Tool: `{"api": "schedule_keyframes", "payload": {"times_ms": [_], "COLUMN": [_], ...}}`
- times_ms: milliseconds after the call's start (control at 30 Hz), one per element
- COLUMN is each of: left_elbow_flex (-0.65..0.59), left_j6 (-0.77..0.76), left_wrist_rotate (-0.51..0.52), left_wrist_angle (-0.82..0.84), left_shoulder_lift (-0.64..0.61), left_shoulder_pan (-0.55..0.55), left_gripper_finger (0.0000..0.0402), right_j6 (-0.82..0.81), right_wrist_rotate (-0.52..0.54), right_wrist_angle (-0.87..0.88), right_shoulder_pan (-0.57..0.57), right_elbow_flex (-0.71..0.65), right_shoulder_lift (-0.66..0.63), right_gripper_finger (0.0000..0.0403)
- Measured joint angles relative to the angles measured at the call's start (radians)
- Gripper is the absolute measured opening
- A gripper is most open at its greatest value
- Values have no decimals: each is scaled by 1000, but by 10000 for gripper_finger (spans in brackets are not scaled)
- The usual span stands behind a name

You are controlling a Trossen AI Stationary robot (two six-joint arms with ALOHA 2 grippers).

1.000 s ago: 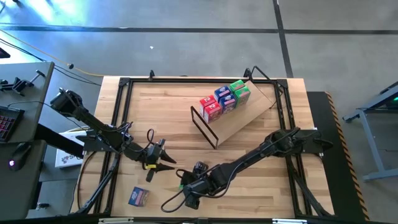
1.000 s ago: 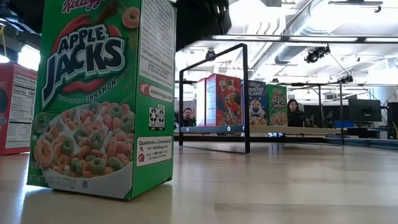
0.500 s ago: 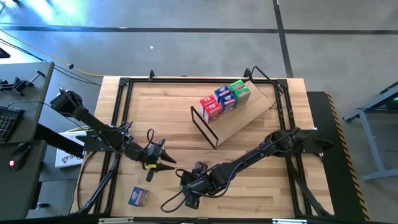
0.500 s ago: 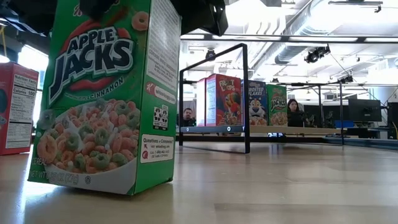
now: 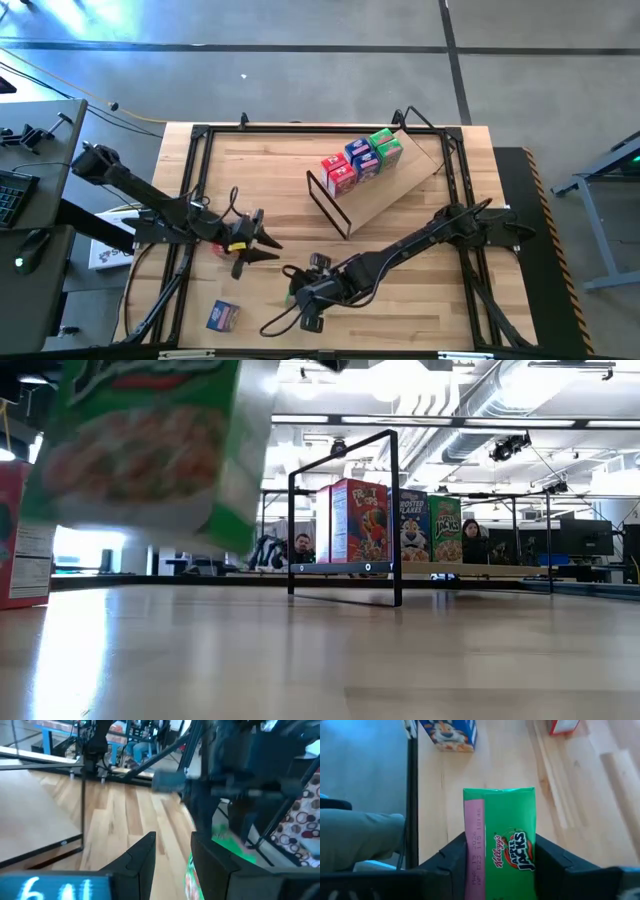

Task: Stack cereal on shelf
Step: Put the green cereal box on the shelf aligned with the other green cereal boxes

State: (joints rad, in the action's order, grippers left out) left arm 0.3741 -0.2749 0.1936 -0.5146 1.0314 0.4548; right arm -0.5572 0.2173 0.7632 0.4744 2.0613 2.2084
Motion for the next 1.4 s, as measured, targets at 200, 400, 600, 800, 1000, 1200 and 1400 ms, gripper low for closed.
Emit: {"api": "schedule_keyframes", "payload": {"times_ms": [200, 400, 600, 800, 1000, 1200, 1400], "left_elbow_flex": [-1, 0, -1, -1, -1, -1, -1], "left_j6": [35, 51, 45, 60, 68, 77, 75], "left_wrist_rotate": [-1, -21, -40, -87, -132, -159, -177], "left_wrist_angle": [88, 134, 202, 205, 216, 216, 221], "left_shoulder_lift": [-89, -180, -244, -275, -278, -277, -277], "left_shoulder_pan": [-24, -82, -167, -241, -309, -361, -394], "left_gripper_finger": [117, 117, 117, 117, 117, 117, 117], "right_j6": [140, 293, 402, 566, 674, 821, 985], "right_wrist_rotate": [8, 13, 26, 52, 73, -34, -149], "right_wrist_angle": [18, 166, 418, 646, 804, 719, 465], "right_shoulder_pan": [-31, -88, -185, -290, -420, -544, -665], "right_elbow_flex": [0, 0, 0, 0, -53, -343, -693], "right_shoulder_lift": [-95, -251, -441, -613, -692, -793, -917], "right_gripper_finger": [147, 147, 147, 147, 146, 146, 146]}}
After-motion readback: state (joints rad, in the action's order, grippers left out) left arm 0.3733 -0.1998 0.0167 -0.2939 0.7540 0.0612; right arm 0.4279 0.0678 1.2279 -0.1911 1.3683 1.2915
